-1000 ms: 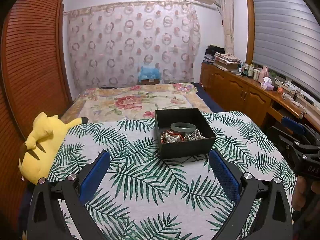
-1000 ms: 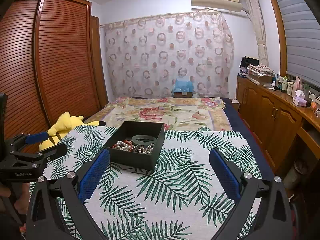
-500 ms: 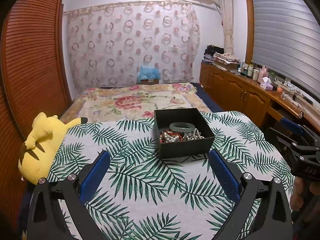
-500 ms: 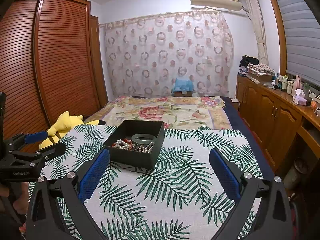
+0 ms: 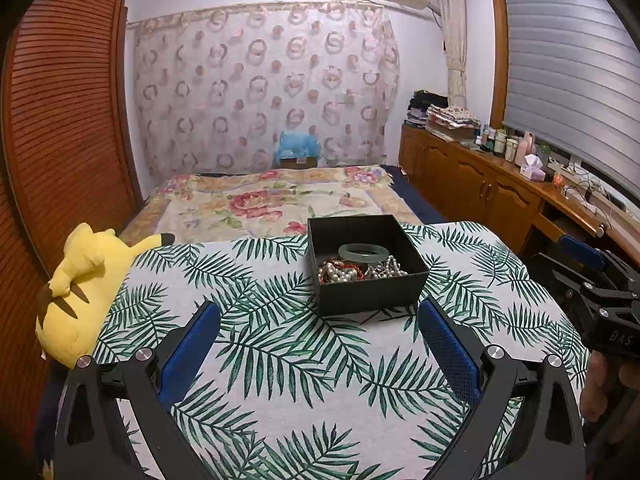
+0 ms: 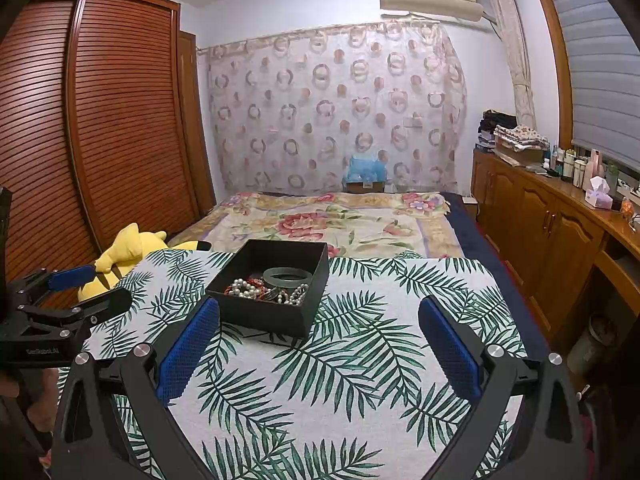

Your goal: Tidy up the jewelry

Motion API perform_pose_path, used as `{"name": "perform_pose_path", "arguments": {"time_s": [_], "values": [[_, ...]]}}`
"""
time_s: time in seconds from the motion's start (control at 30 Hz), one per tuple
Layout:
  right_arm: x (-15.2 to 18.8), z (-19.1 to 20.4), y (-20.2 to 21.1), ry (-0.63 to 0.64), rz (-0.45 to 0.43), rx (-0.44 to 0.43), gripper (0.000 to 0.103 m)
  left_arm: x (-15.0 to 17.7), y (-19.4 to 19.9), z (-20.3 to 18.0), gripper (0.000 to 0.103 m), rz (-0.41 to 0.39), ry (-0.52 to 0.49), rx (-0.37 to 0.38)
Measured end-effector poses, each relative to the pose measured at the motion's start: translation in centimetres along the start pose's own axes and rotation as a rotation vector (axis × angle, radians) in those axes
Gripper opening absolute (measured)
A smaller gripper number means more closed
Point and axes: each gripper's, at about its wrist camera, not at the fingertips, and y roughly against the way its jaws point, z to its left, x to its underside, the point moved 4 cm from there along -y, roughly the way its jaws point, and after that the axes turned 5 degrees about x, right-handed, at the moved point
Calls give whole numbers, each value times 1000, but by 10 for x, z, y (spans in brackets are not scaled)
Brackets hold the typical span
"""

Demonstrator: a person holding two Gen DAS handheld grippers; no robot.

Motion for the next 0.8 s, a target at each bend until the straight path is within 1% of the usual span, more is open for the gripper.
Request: {"name": "perform_pose_path", "arguments": {"time_s": [0.8], "values": [[3,2,1,-2,4,-3,100,2,-1,0,95,3,5,6]]}}
